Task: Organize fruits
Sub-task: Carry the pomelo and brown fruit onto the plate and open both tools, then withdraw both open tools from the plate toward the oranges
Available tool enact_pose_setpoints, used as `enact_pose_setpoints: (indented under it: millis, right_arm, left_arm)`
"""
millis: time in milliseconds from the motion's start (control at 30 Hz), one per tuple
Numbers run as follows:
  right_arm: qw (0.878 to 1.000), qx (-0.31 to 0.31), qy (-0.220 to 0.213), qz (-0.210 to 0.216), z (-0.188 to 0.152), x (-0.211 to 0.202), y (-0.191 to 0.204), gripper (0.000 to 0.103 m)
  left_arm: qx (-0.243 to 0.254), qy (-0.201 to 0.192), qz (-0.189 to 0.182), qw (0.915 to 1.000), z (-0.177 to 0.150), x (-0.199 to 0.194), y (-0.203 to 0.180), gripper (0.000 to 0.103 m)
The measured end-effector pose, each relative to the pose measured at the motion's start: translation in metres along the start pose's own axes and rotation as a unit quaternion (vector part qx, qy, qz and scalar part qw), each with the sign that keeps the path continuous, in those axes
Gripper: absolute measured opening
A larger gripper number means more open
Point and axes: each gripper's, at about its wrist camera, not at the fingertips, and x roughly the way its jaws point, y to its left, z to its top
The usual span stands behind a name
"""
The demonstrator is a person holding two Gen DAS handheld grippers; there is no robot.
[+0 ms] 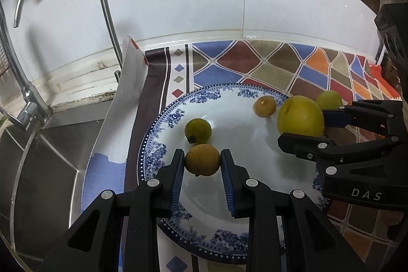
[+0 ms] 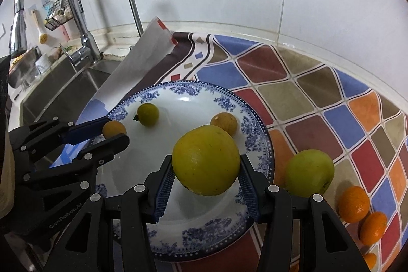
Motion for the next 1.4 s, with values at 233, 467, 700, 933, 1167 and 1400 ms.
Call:
enact_pose_setpoints:
  millis: [233,467,700,933,1167,1400]
  right_arm:
    - [1.000,0.004,0.007,0.000,0.000,0.005,-0.002,0.051]
    - [1.000,-0.007,-0.024,-0.009,0.002,-0.013,0.002,0.054]
    - [0.999,0.006,-0.050,-0.012,-0.002,-0.043,0.002,0.054]
    - [0.997,0.012,-0.074,-0.022,-0.016,-0.078,0.003,0.056]
    - [0.994,0.017,-0.103,-0.035,-0.035,-0.117,0.003,0.060]
    - [0.991,0.029,-0.118,-0.049,-0.056,-0.146,-0.003,0.064]
  left_arm:
    - [-0.005,0.004,-0.001,1.0000,0.002,0.002,0.001,0.030]
    - [-0.011,-0.016,0.009,0.9998,0.005,-0.020,0.001,0.040]
    - [-0.022,-0.045,0.012,0.9987,0.006,-0.057,-0.004,0.048]
    - [-0.024,-0.074,0.014,0.9969,0.001,-0.092,-0.015,0.057]
    - [-0.016,-0.088,0.015,0.9959,-0.009,-0.121,-0.031,0.064]
    - [-0.006,-0.104,0.017,0.9944,-0.019,-0.145,-0.052,0.069]
